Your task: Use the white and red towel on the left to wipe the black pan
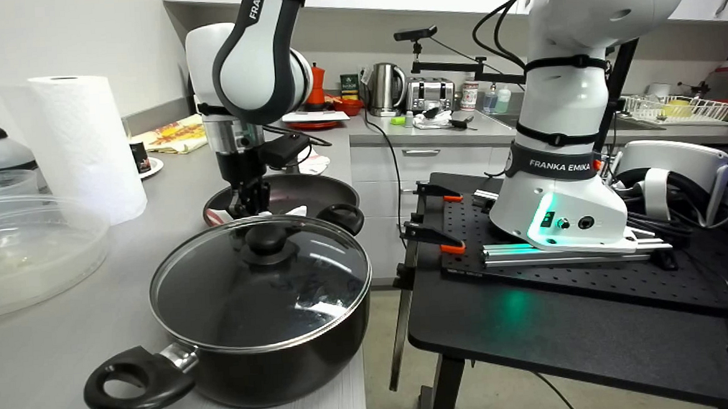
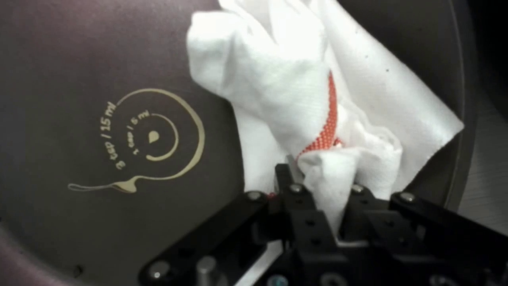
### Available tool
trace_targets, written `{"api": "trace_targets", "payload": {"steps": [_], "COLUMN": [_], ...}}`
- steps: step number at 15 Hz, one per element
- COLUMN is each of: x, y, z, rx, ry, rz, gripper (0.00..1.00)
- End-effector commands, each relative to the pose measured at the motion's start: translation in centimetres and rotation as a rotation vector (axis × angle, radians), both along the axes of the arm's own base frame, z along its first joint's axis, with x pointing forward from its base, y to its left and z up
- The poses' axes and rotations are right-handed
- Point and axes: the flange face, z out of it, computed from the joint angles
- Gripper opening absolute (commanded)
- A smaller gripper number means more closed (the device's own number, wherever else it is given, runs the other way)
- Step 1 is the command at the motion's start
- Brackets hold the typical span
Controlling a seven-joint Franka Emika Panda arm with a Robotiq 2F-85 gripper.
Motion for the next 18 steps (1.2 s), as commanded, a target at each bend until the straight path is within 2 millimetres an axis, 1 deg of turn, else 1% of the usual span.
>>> {"api": "trace_targets", "payload": {"steps": [1, 4, 6, 10, 14, 18], "x": [-0.6, -1.1, -1.5, -2.4, -3.2, -3.3], "y": [0.2, 0.0, -0.5, -2.6, -4.6, -5.6], "z": [-0.4, 0.3, 0.8, 2.2, 4.1, 6.9], "rx": [0.083, 0.152, 0.189, 0.258, 0.319, 0.374], "ry": [-0.006, -0.022, -0.043, -0.102, -0.184, -0.284], "rz": [0.045, 0.093, 0.110, 0.099, 0.080, 0.082], "gripper": [0.04, 0.04, 0.04, 0.04, 0.04, 0.04]}}
